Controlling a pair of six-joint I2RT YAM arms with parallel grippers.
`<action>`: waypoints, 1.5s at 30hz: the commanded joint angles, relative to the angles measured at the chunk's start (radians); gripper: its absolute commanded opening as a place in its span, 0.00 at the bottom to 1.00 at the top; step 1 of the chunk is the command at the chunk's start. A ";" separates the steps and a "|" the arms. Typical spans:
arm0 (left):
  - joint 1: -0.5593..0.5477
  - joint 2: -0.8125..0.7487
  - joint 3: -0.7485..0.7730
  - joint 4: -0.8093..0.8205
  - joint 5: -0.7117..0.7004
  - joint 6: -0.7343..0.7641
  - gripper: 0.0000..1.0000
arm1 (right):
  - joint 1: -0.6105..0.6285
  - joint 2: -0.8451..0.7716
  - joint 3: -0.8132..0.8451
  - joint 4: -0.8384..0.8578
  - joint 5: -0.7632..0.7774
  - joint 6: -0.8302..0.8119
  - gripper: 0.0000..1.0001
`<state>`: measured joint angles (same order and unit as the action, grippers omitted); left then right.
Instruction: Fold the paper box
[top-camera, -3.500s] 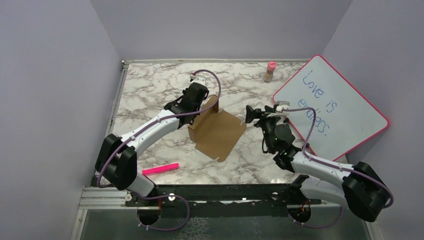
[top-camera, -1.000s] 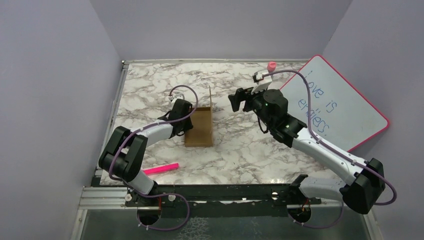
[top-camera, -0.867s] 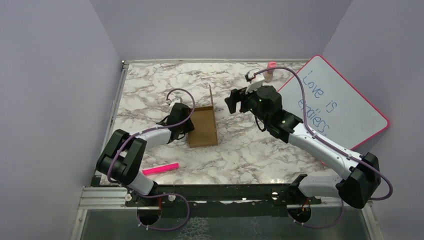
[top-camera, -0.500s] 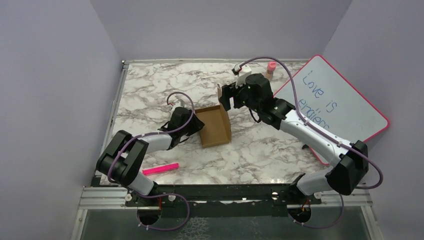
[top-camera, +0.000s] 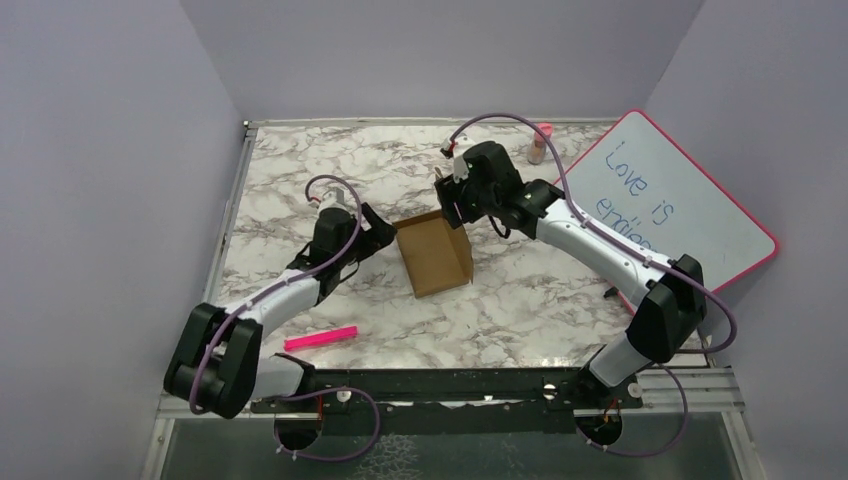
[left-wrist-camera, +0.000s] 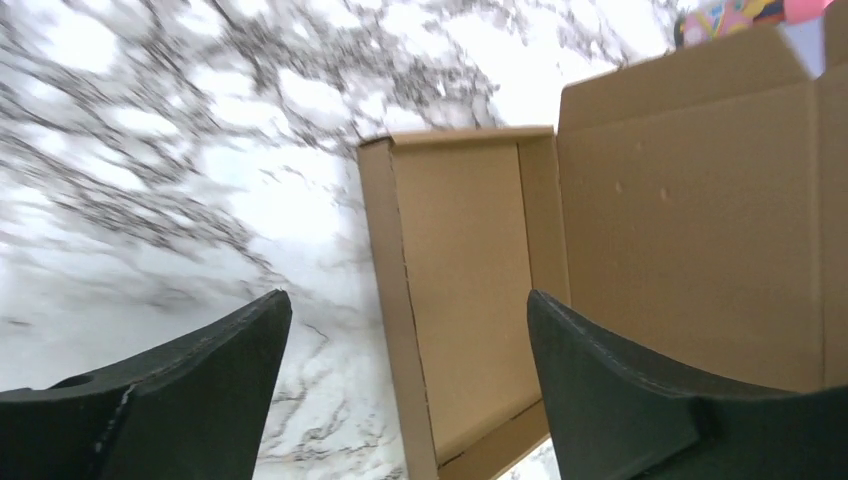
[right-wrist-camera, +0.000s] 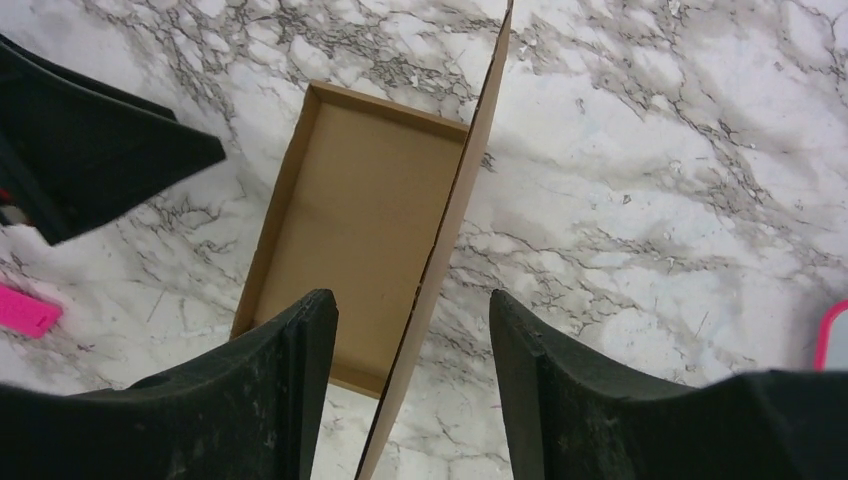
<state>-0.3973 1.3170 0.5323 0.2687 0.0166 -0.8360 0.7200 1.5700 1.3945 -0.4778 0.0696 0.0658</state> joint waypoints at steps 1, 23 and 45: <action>0.067 -0.135 0.068 -0.190 -0.036 0.138 0.91 | 0.006 0.039 0.070 -0.084 0.022 -0.050 0.59; 0.117 -0.511 0.322 -0.604 -0.102 0.761 0.99 | 0.003 0.305 0.359 -0.212 -0.234 -0.453 0.10; 0.176 -0.427 0.293 -0.538 0.141 0.831 0.99 | -0.067 0.517 0.693 -0.416 -0.631 -0.977 0.27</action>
<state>-0.2352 0.8509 0.8261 -0.3161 0.0708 -0.0284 0.6525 2.0575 2.0411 -0.8421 -0.4896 -0.8577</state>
